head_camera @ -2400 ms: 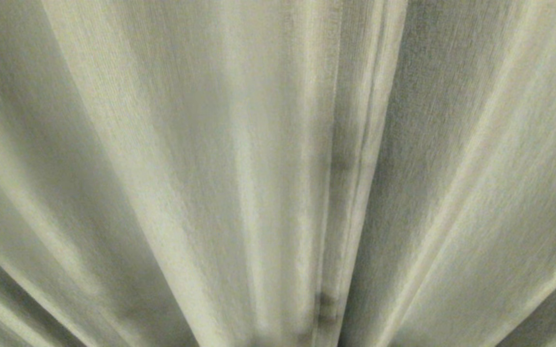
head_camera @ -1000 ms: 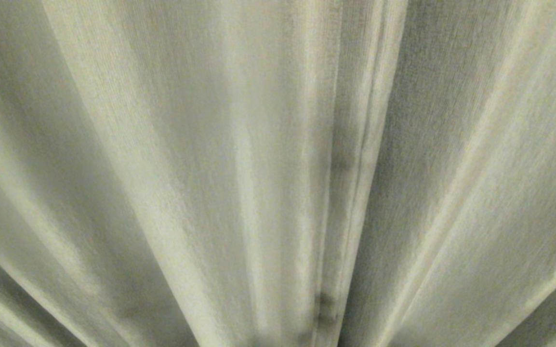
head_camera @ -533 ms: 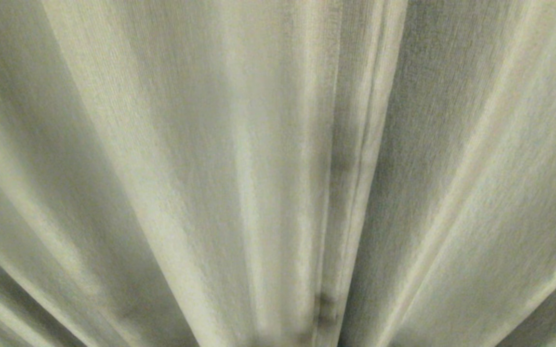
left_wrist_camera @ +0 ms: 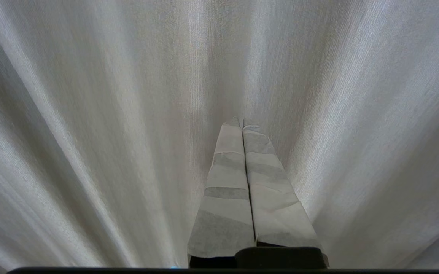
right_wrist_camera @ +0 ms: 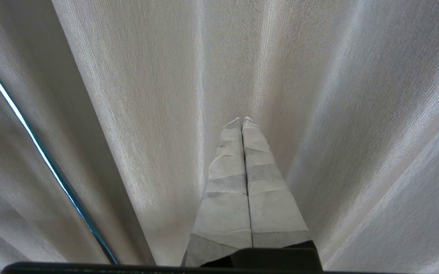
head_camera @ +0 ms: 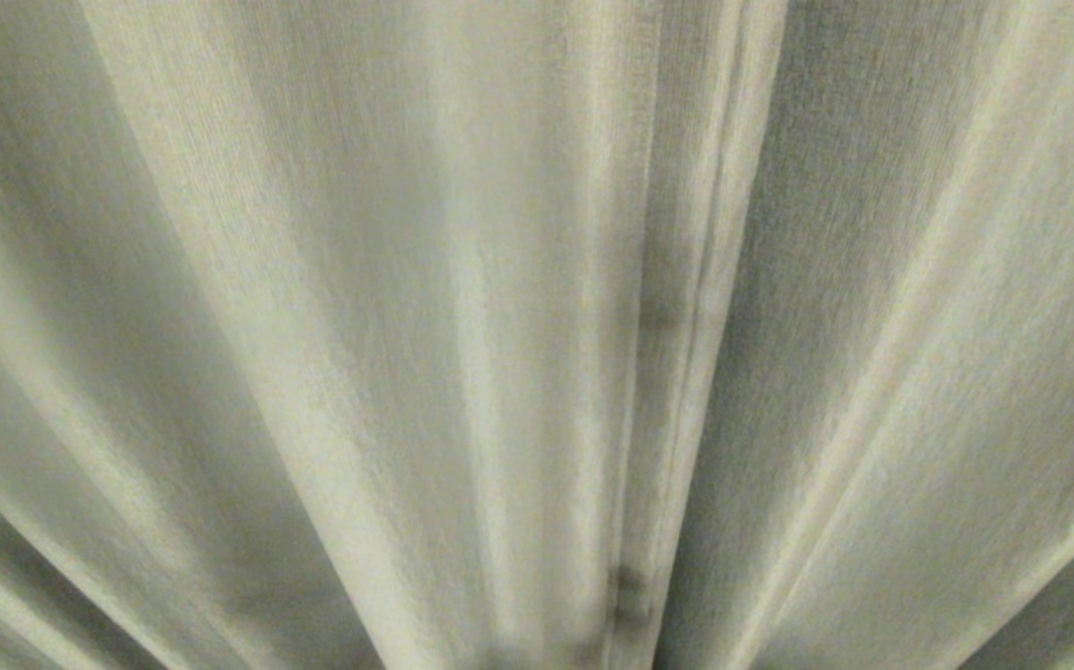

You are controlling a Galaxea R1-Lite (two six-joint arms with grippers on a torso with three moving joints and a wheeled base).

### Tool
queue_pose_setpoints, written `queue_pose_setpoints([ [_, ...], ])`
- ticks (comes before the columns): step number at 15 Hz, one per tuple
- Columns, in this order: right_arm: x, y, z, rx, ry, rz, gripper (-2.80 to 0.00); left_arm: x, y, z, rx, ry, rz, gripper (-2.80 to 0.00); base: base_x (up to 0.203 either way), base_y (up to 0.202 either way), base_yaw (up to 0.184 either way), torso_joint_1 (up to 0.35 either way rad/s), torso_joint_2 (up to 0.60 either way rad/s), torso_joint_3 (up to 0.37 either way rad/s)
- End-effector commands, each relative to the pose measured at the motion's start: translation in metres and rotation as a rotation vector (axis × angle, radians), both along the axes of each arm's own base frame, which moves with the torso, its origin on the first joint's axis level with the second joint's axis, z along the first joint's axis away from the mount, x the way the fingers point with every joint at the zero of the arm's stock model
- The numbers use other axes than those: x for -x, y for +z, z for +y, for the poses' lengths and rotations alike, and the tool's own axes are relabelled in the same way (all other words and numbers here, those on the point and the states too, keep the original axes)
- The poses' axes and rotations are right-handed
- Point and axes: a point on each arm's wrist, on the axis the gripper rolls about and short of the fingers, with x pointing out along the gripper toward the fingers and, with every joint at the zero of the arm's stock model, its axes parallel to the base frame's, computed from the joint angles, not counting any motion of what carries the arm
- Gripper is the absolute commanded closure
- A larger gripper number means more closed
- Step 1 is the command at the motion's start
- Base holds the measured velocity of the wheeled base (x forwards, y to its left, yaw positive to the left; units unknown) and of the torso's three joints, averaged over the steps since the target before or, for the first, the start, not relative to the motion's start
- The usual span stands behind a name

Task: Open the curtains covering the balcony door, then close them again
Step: Pull the outer curtains open on both sides

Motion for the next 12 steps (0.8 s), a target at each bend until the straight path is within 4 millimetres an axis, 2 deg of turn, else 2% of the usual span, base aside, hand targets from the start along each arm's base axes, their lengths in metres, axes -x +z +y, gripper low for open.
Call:
queue_pose_setpoints([
  [1, 0.0, 0.0, 0.0, 0.0, 0.001, 0.0, 0.0, 0.0, 0.0, 0.0, -0.005, 0.002, -0.001, 0.0, 0.0, 0.0, 0.0, 0.0, 0.0, 0.0],
  [3, 0.0, 0.0, 0.0, 0.0, 0.002, 0.0, 0.0, 0.002, 0.007, 0.0, -0.007, 0.018, -0.028, 0.0, 0.0, 0.0, 0.0, 0.0, 0.0, 0.0],
  [9, 0.0, 0.0, 0.0, 0.0, 0.001, 0.0, 0.0, 0.02, 0.053, 0.001, -0.009, 0.029, -0.167, 0.0, 0.0, 0.0, 0.0, 0.0, 0.0, 0.0],
  [12, 0.0, 0.0, 0.0, 0.0, 0.002, -0.001, 0.0, 0.024, 0.08, 0.001, -0.03, 0.043, -0.173, 0.0, 0.0, 0.0, 0.0, 0.0, 0.0, 0.0],
])
